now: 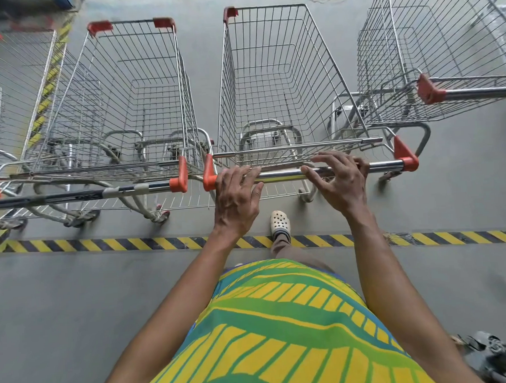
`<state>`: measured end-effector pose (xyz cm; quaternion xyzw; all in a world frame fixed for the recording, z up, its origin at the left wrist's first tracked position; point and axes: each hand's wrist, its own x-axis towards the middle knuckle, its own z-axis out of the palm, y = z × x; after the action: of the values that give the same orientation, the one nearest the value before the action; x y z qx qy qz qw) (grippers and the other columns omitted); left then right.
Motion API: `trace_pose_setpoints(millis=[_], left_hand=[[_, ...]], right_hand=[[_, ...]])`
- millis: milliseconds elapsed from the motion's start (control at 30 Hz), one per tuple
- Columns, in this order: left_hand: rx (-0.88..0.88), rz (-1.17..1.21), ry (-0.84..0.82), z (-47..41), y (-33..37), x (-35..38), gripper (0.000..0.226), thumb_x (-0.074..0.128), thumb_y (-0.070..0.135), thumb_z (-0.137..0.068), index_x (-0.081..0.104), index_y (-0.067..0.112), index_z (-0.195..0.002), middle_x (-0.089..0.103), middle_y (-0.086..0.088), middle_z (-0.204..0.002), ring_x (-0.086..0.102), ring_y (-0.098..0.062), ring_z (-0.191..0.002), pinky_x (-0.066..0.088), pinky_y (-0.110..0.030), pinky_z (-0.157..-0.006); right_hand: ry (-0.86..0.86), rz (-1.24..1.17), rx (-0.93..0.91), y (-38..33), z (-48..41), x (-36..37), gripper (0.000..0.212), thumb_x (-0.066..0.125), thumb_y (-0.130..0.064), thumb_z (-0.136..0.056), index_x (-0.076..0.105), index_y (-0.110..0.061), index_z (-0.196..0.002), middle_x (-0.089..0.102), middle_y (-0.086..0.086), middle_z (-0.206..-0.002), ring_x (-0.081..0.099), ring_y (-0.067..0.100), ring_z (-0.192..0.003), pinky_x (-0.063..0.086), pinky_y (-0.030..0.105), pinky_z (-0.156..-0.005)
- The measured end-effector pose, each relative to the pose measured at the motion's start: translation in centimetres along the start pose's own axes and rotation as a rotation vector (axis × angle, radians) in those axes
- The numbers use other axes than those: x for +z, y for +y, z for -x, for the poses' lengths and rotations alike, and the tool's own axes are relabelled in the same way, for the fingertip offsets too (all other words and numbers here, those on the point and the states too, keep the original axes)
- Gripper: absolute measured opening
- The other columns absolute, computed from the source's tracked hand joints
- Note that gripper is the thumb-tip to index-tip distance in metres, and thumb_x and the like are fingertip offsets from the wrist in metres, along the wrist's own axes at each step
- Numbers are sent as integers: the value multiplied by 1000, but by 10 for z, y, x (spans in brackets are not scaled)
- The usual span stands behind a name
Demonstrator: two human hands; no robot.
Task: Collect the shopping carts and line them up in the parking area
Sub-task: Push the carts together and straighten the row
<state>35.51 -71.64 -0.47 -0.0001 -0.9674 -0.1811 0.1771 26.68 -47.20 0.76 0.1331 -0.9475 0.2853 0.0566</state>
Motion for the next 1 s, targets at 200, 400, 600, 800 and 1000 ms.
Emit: trace_pose_setpoints(millis=[200, 400, 600, 800, 1000], left_hand=[[-9, -31, 17, -2, 0, 1, 36, 56, 29, -100, 64, 17, -133, 65, -7, -126, 56, -28, -120, 30, -44, -116], [-25, -30, 3, -3, 0, 0, 36, 56, 29, -99, 65, 17, -132, 65, -6, -125, 56, -28, -119, 29, -45, -117], [-20, 46, -14, -4, 6, -9, 48, 57, 37, -97, 58, 15, -139, 60, -8, -133, 52, -29, -128, 27, -49, -118], [108, 73, -46, -2, 37, -14, 55, 58, 44, -96, 56, 14, -143, 54, -10, -145, 44, -30, -138, 23, -50, -121], [58, 127, -30, 8, 72, -13, 57, 55, 46, -96, 56, 13, -143, 52, -11, -147, 42, -30, -142, 25, -52, -119]], right_hand=[[-5, -14, 5, -1, -1, 0, 50, 55, -74, -89, 74, -32, -109, 70, -10, -122, 56, 11, -124, 23, 35, -102], [7, -28, -5, 0, -3, 2, 54, 53, -75, -89, 74, -30, -109, 70, -8, -121, 56, 12, -124, 29, 44, -106], [6, -17, -8, -3, -2, 0, 52, 54, -74, -89, 74, -31, -109, 69, -9, -126, 55, 11, -127, 21, 33, -102], [41, -48, -11, -20, 17, -2, 51, 57, -73, -87, 74, -34, -114, 60, -9, -143, 45, 11, -142, 19, 37, -110], [80, -105, -6, -13, 58, -17, 48, 60, -71, -89, 72, -34, -116, 53, -12, -150, 35, 11, -150, 30, 54, -115]])
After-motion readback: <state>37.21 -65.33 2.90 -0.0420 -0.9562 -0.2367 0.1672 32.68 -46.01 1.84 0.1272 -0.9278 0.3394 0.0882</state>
